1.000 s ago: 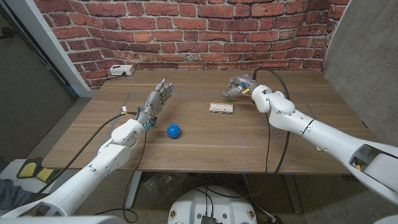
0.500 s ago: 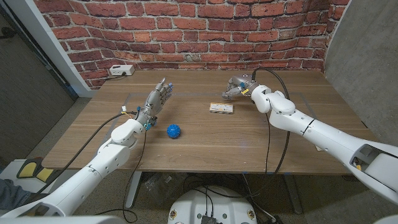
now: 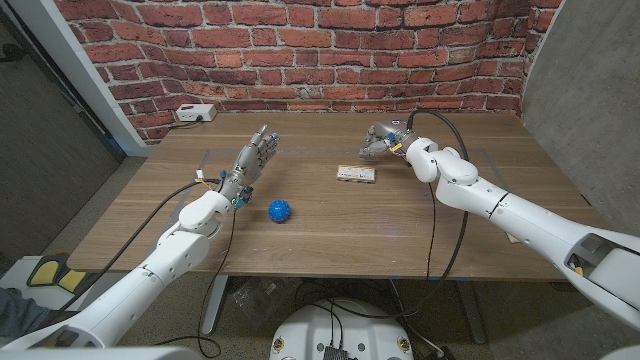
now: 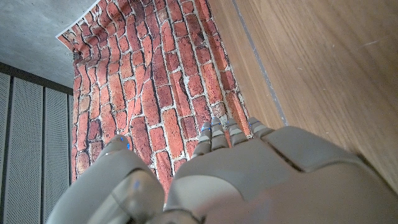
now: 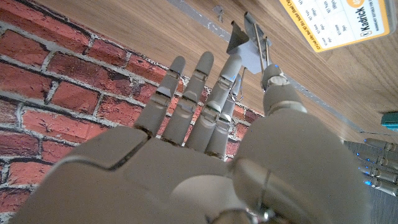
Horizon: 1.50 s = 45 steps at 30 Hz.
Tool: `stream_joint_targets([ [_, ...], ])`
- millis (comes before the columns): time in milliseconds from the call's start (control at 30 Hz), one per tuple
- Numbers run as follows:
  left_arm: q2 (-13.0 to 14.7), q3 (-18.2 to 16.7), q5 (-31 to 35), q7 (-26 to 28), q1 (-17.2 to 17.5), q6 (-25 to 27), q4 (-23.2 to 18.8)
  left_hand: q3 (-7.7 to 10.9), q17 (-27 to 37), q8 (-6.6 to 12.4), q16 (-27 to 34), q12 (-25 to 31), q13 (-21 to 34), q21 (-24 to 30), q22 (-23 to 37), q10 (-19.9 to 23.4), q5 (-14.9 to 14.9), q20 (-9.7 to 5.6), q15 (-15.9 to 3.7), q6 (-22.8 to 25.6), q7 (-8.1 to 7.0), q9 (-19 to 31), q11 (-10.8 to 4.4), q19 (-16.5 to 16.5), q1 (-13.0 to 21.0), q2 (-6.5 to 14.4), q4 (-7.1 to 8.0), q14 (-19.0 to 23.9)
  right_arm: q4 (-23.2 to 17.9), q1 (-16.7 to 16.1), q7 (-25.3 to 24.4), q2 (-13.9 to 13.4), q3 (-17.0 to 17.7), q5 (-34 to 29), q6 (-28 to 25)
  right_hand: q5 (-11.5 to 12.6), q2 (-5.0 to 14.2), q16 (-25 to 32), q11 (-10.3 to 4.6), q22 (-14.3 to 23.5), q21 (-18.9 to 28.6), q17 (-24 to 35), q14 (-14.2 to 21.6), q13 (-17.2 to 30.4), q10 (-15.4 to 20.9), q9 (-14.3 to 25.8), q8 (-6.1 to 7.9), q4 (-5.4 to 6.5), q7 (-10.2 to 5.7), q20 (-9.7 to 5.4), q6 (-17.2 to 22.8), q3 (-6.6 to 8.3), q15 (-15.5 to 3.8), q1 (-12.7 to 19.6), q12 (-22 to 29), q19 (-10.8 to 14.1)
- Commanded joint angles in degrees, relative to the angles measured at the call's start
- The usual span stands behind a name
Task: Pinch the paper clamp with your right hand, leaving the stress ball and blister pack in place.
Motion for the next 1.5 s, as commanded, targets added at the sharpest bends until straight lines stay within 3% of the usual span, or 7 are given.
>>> stream_joint_targets([
  [33, -0.11, 0.25, 0.02, 0.07, -0.02, 0.37, -0.03, -0.12, 0.31, -0.08, 0.08, 0.07, 0.34, -0.11, 0.21, 0.58, -0.19, 0.11, -0.08, 0.50, -0.20, 0.29, -0.07, -0.08, 0.39, 0.12, 0.01, 0.27, 0.10, -0.20, -0.05, 0.34, -0.06, -0.64, -0.96, 0.54, 2.41, 0.27, -0.02, 0.11, -0.14, 0.27, 0.44, 0.44, 0.22, 0.46, 2.85, 3.92, -7.91, -0.10, 11.13, 4.56, -4.42, 1.52, 0.12, -0.18],
  [233, -0.10, 0.31, 0.06, 0.09, -0.06, 0.47, -0.04, -0.15, 0.31, -0.11, 0.08, 0.05, 0.34, -0.17, 0.22, 0.54, -0.21, 0.38, -0.10, 0.46, -0.34, 0.29, -0.10, -0.13, 0.51, 0.21, 0.00, 0.30, -0.16, -0.76, -0.59, 0.22, 0.53, 0.14, -1.24, -0.11, 1.77, 0.24, -0.24, 0.14, -0.21, 0.40, 0.25, 0.77, -0.65, -0.38, 2.32, 4.32, -8.09, 0.35, 10.10, 4.89, -3.93, 0.25, -0.26, -0.31],
  [500, -0.15, 0.48, 0.21, -0.01, -0.29, 0.53, -0.01, -0.19, 0.30, -0.11, 0.08, 0.04, 0.34, -0.24, 0.23, 0.54, -0.26, 0.60, -0.19, 0.47, -0.30, 0.29, -0.14, -0.18, 0.65, 0.33, -0.01, 0.30, -0.66, -1.24, -0.93, -0.43, 0.97, 0.91, -0.63, -2.29, 0.84, -0.30, -0.59, 0.17, -0.37, 0.54, -1.62, 0.48, -4.37, -1.95, 1.20, 4.52, -8.33, 1.75, 8.87, 5.19, -3.02, -1.16, -2.05, -0.77],
  [933, -0.36, 0.45, -0.04, 0.28, 0.28, 0.43, 0.07, -0.22, 0.30, -0.11, 0.07, 0.04, 0.34, -0.27, 0.24, 0.56, -0.31, 0.69, -0.14, 0.49, -0.31, 0.29, -0.12, -0.15, 0.84, 0.50, -0.03, 0.31, 0.18, -0.79, -0.54, 0.14, -0.39, -0.61, -0.44, -7.82, -1.55, -0.46, -0.61, 0.21, -0.62, 1.25, -6.29, -1.38, -11.21, -4.48, -3.50, 4.63, -8.41, 3.61, 1.65, 2.98, -1.72, -3.32, -5.31, -1.88],
  [1133, -0.30, 0.32, -0.15, 0.39, 0.69, 0.29, -0.12, -0.24, 0.31, -0.13, 0.08, 0.03, 0.34, -0.29, 0.24, 0.54, -0.34, 0.71, -0.18, 0.45, -0.31, 0.29, -0.20, -0.13, 0.93, 0.58, -0.03, 0.34, 0.57, -0.75, -0.78, 0.23, -1.08, -2.06, -0.89, -8.21, -2.37, -0.91, -0.55, 0.24, -0.62, 1.35, -10.82, -1.66, -14.80, -5.25, -6.47, 4.68, -8.35, 4.13, -3.01, 2.13, -0.33, -4.19, -6.18, -2.25],
  [1500, -0.15, 0.21, -0.19, 0.33, 0.83, 0.21, -0.20, -0.30, 0.31, -0.11, 0.09, 0.02, 0.34, -0.31, 0.25, 0.54, -0.41, 0.67, -0.16, 0.53, -0.27, 0.29, -0.14, -0.07, 1.08, 0.70, -0.04, 0.37, 0.63, -0.63, 0.36, 0.66, -2.33, -5.12, -3.10, -8.08, -3.05, -0.92, -0.49, 0.23, -0.89, 1.07, -13.28, -1.88, -17.98, -5.44, -8.15, 4.69, -8.35, 5.14, -5.43, 1.83, 0.39, -4.82, -6.88, -3.33],
])
